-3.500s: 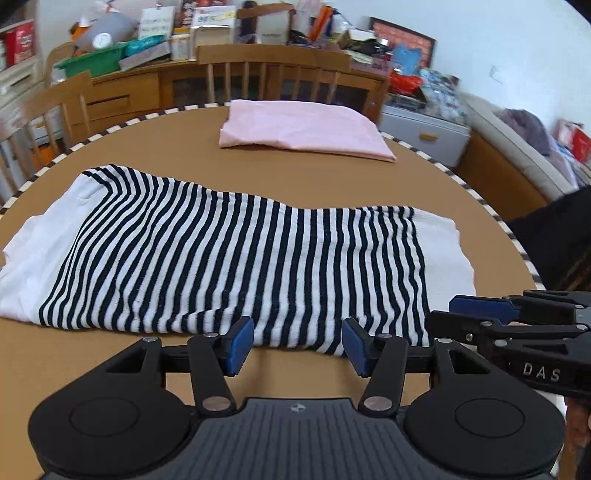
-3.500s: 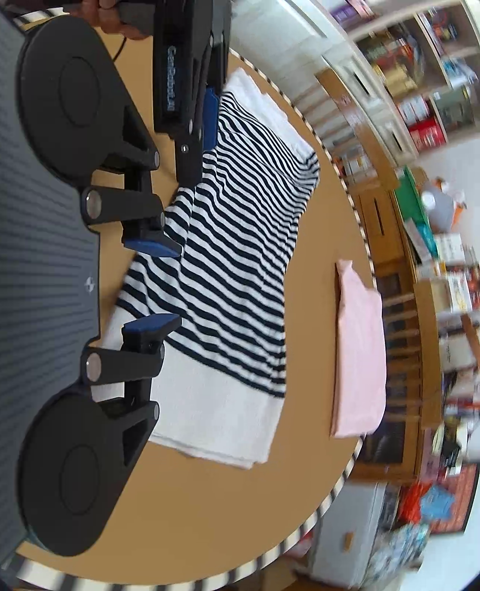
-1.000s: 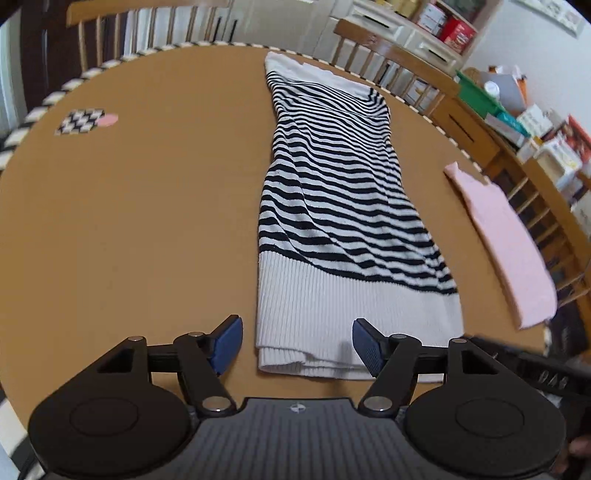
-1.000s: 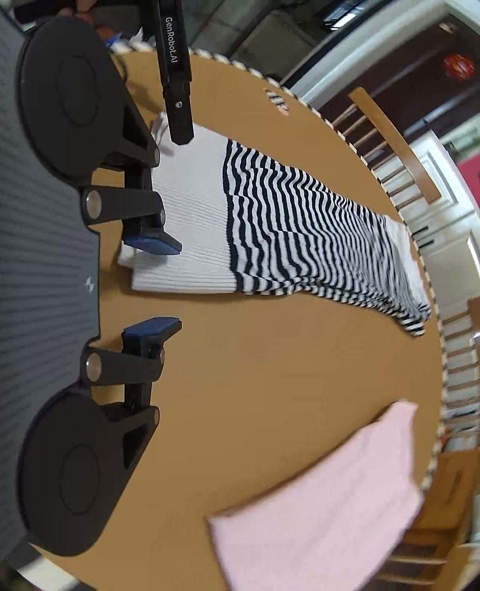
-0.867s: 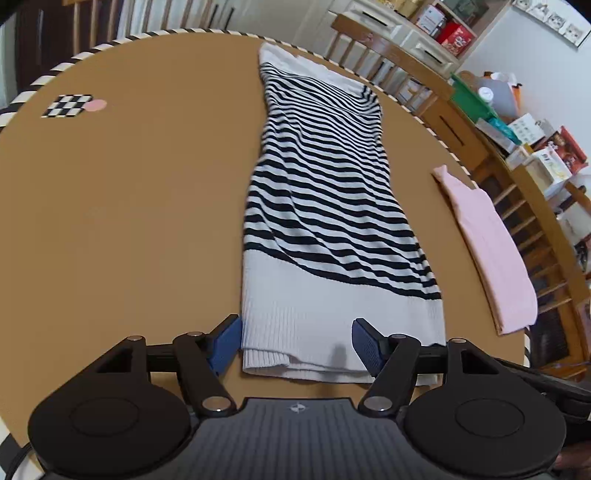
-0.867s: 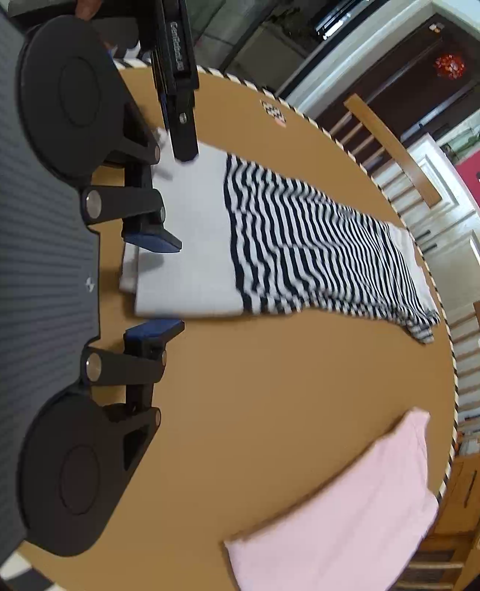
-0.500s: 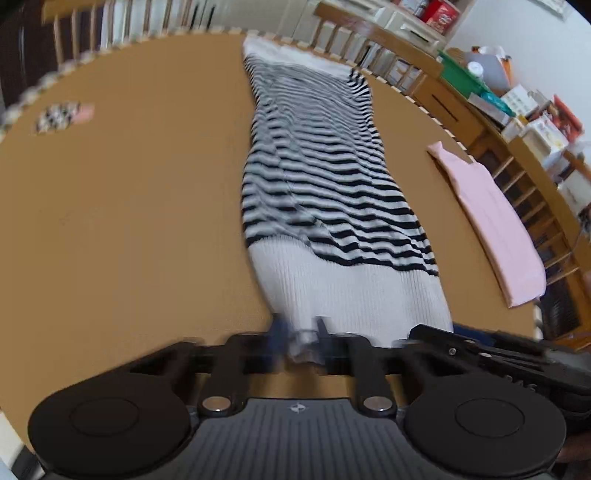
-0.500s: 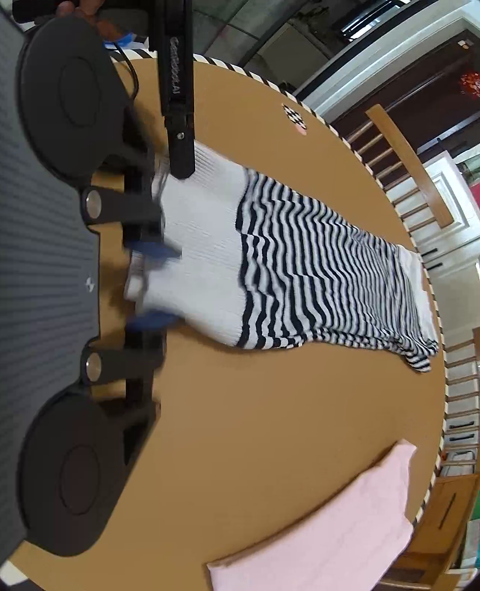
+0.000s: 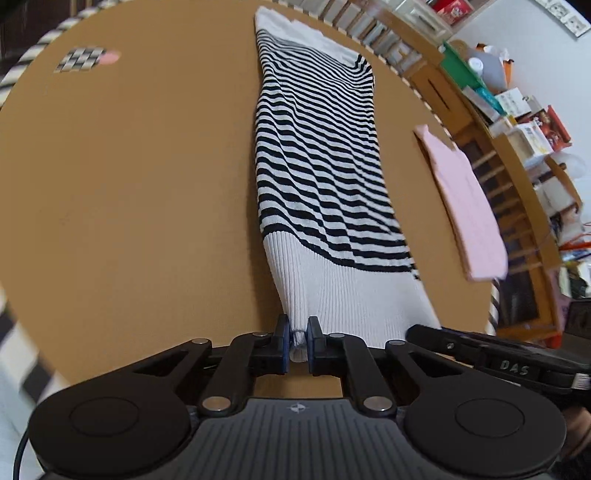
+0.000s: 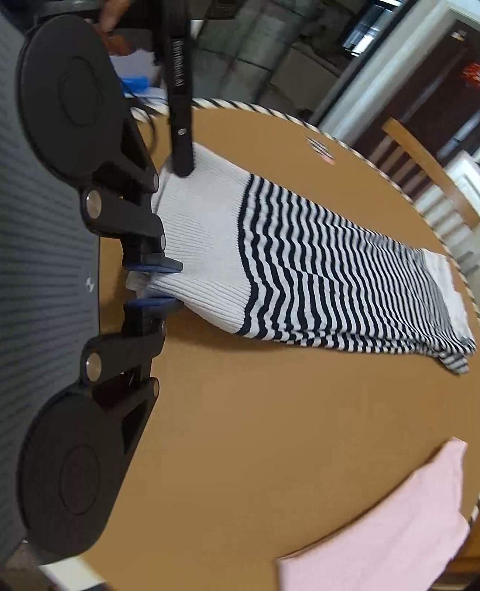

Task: Fold clothes
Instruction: 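Grasp the white hem end of the strip with both grippers, then lift the hem end and fold it over toward the collar with both grippers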

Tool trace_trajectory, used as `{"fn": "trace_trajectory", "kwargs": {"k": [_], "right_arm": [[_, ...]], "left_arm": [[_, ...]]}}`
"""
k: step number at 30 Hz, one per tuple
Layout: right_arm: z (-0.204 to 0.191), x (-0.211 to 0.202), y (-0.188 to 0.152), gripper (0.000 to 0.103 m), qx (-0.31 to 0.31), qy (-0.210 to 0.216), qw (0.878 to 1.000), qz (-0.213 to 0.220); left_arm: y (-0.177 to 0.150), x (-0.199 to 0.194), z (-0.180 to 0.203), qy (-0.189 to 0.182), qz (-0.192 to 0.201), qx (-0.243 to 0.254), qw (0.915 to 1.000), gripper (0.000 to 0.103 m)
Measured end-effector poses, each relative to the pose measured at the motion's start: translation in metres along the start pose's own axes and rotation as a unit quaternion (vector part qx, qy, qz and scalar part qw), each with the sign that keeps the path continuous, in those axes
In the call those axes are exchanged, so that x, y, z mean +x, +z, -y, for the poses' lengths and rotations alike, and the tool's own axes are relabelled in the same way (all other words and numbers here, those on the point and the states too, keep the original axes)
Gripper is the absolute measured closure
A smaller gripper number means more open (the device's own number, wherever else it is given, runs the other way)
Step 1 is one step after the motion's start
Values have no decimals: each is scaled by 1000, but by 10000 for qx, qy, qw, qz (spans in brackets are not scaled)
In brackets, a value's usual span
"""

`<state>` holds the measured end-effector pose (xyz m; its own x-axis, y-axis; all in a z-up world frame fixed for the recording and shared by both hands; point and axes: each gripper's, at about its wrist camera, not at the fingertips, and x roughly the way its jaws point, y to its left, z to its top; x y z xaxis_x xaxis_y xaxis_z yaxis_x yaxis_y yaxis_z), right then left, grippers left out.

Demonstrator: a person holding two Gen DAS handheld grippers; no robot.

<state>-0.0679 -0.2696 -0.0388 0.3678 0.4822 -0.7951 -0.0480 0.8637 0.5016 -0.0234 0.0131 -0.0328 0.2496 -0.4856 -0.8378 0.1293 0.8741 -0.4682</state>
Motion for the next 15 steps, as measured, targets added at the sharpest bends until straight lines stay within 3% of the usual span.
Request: {"fn": "trace_trajectory", "kwargs": {"k": [3, 6, 10, 15], "right_arm": [[-9, -20, -10, 90, -86, 176, 9996, -198], [-18, -39, -9, 90, -193, 323, 9990, -240], [-26, -59, 35, 90, -626, 513, 9967, -9], [-27, -59, 126, 90, -915, 555, 9939, 261]], "left_arm": [[-14, -21, 6, 54, -195, -65, 9998, 94], [-12, -38, 21, 181, -148, 21, 9997, 94], [21, -57, 49, 85, 198, 63, 9997, 94], [107, -55, 84, 462, 733, 819, 9929, 93]]}}
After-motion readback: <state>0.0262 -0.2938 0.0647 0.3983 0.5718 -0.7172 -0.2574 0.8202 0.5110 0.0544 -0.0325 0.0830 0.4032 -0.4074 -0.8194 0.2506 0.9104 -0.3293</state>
